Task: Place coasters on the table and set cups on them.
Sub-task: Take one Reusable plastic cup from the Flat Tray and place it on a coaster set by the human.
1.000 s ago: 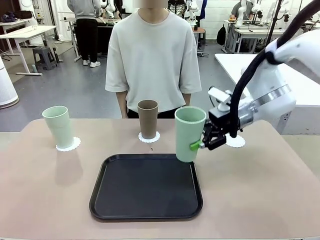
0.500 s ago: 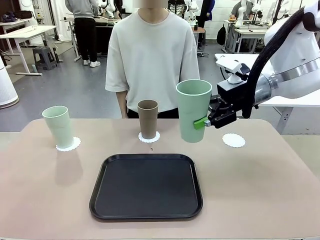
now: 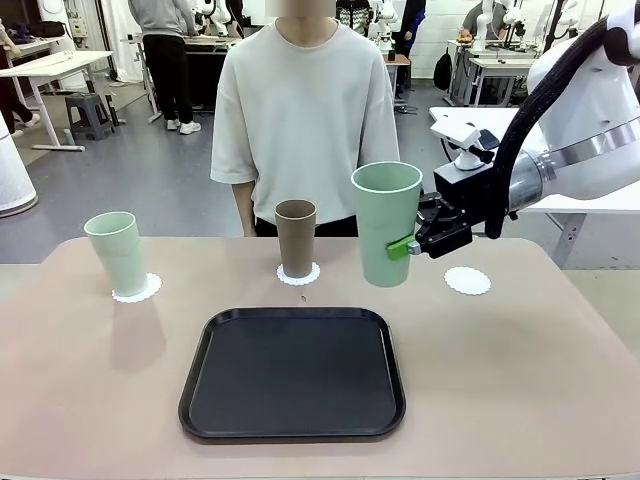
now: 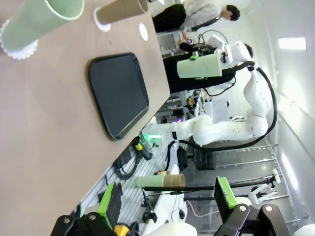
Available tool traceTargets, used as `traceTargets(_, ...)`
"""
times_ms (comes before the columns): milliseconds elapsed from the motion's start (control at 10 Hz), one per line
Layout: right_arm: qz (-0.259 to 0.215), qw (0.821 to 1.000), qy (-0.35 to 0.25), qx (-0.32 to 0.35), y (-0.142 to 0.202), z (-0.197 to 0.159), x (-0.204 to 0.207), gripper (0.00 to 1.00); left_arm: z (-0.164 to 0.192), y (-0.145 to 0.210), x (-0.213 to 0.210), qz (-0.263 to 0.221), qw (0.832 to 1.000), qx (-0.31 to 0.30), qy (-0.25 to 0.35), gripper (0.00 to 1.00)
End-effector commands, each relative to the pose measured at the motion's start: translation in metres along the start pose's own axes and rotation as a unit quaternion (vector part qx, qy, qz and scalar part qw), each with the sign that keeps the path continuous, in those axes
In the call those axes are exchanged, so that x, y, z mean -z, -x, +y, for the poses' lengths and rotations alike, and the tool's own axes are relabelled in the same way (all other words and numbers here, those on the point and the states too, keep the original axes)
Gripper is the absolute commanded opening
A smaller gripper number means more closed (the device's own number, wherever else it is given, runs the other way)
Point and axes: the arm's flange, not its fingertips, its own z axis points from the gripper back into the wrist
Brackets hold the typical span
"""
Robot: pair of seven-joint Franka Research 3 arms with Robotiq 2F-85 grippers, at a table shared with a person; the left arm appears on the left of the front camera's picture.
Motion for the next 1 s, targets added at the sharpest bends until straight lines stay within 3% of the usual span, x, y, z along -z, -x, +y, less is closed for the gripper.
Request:
traceTargets(0,-0.026,0.998,0.045,0.035,0.020,-0.026,-0.044,0.83,-0.004,0.000,0.002,-0.011,1.000,-0.008,-0.001,1.00)
traceTargets(100,-0.057,0.997,0.039,0.034,0.027,-0.031,-0.074,0.83,-0.004,0.000,0.002,-0.011,1.000,-0.008,-0.001,1.00)
traceTargets(500,-0.059,0.993,0.098,0.032,0.072,-0.044,-0.166,0.83,-0.004,0.000,0.002,-0.011,1.000,-0.008,-0.001,1.00)
traceTargets(900,-0.054,0.987,0.152,0.015,0.094,-0.045,-0.213,0.83,-0.004,0.000,0.002,-0.011,1.000,-0.008,-0.001,1.00)
